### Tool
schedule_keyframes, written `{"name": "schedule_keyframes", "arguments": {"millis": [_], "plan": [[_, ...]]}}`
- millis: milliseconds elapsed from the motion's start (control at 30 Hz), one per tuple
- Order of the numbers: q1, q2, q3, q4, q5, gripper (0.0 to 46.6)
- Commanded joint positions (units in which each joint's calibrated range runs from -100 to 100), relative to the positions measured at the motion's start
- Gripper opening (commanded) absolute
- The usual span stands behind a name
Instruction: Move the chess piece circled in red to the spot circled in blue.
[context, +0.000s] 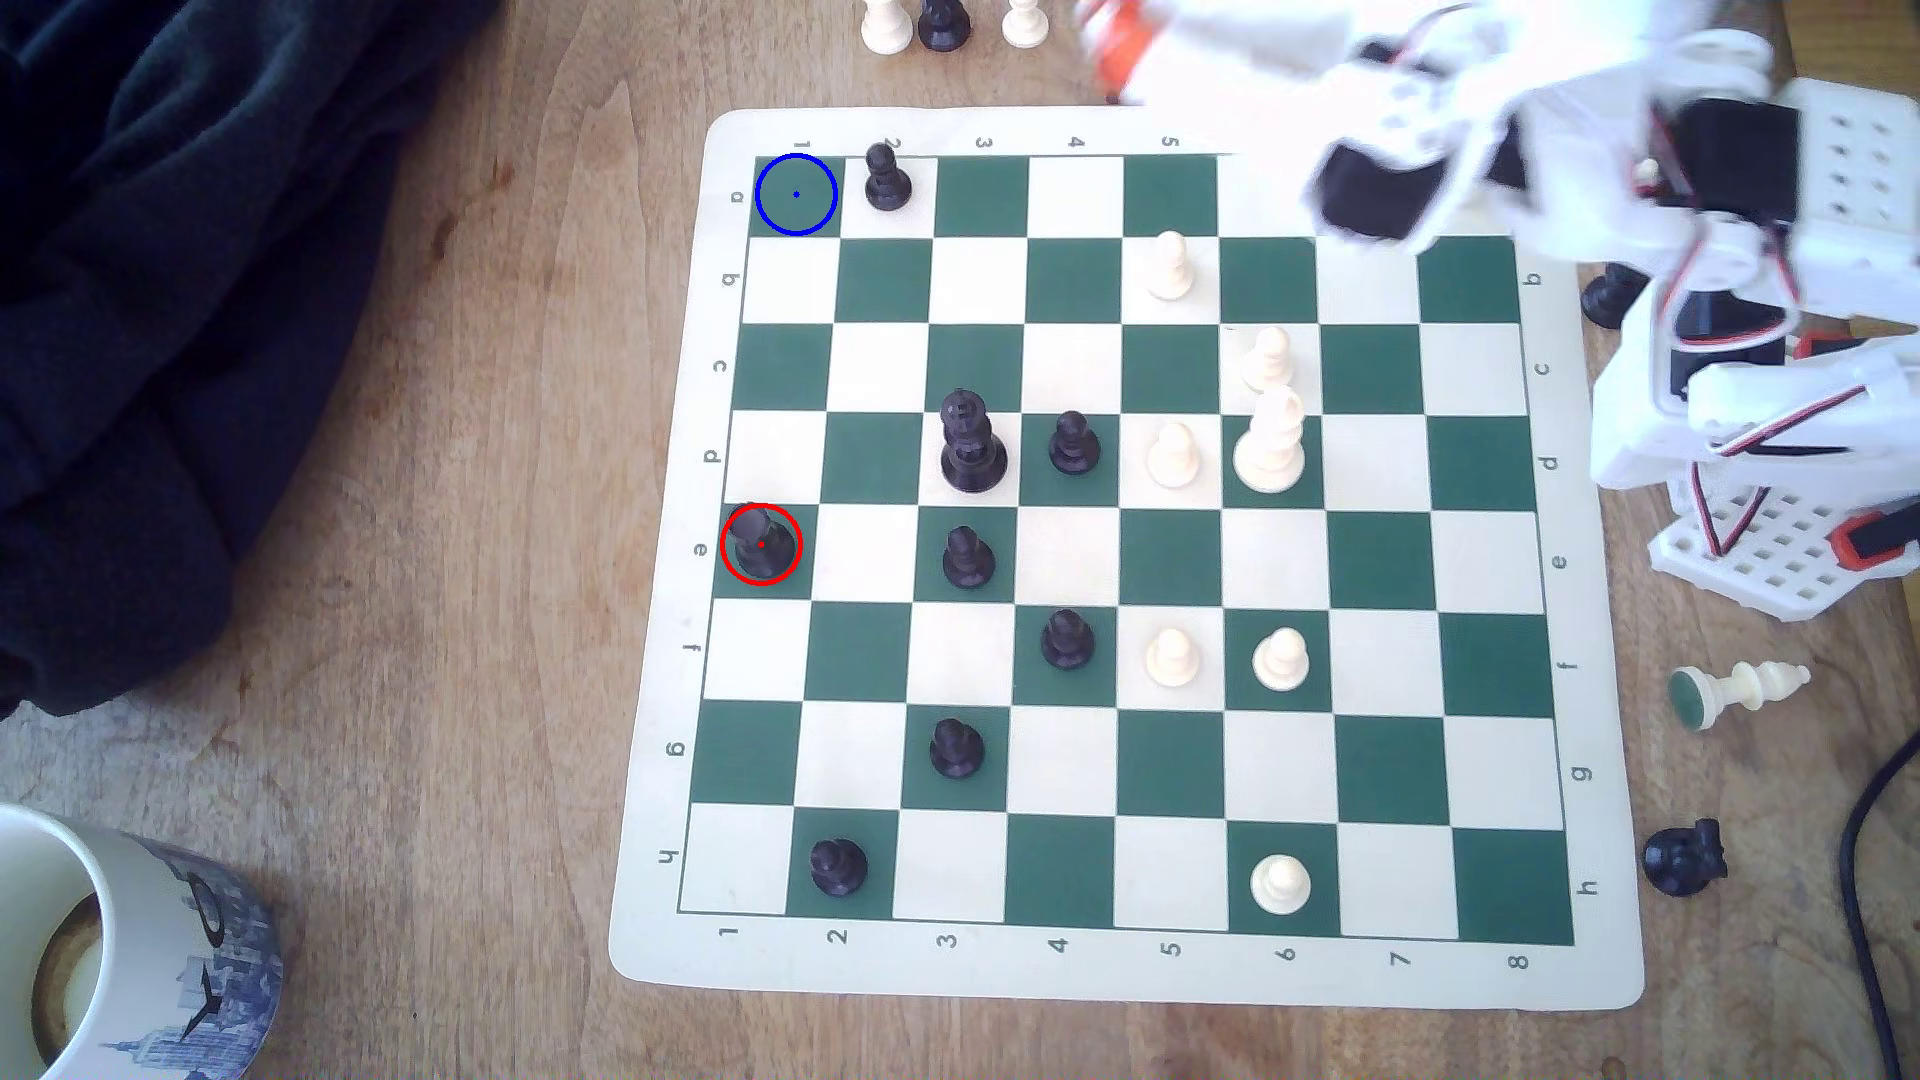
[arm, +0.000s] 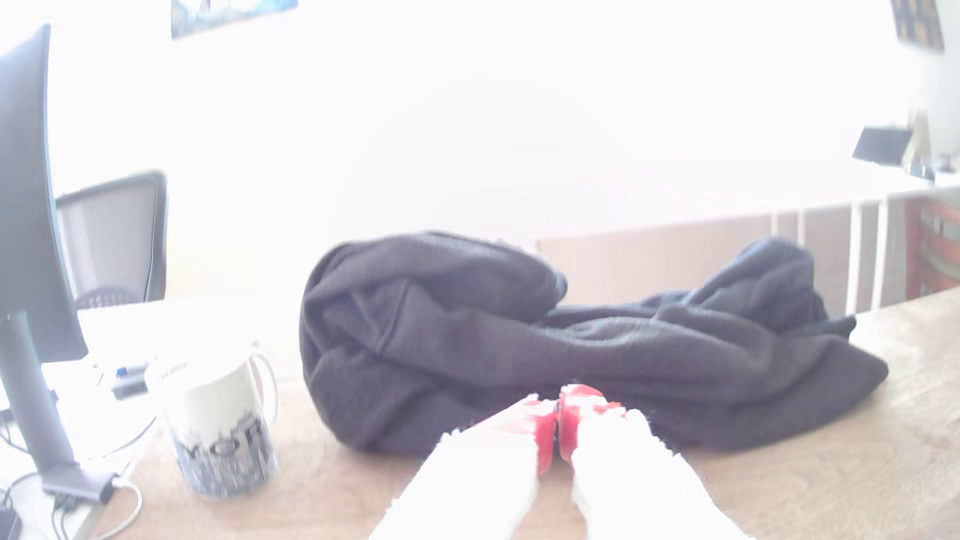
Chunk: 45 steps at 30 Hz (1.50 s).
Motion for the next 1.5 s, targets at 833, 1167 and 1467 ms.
{"name": "schedule_keyframes", "arguments": {"millis": [833,1167,1467], "plan": [[-9.54,68.91,-66.64,35.09,-4.25,6.0],[-10.01,80.88,-78.51,35.99,-4.64,15.1],[-10.33,88.35,-88.03,36.56,-5.03,16.7]]}}
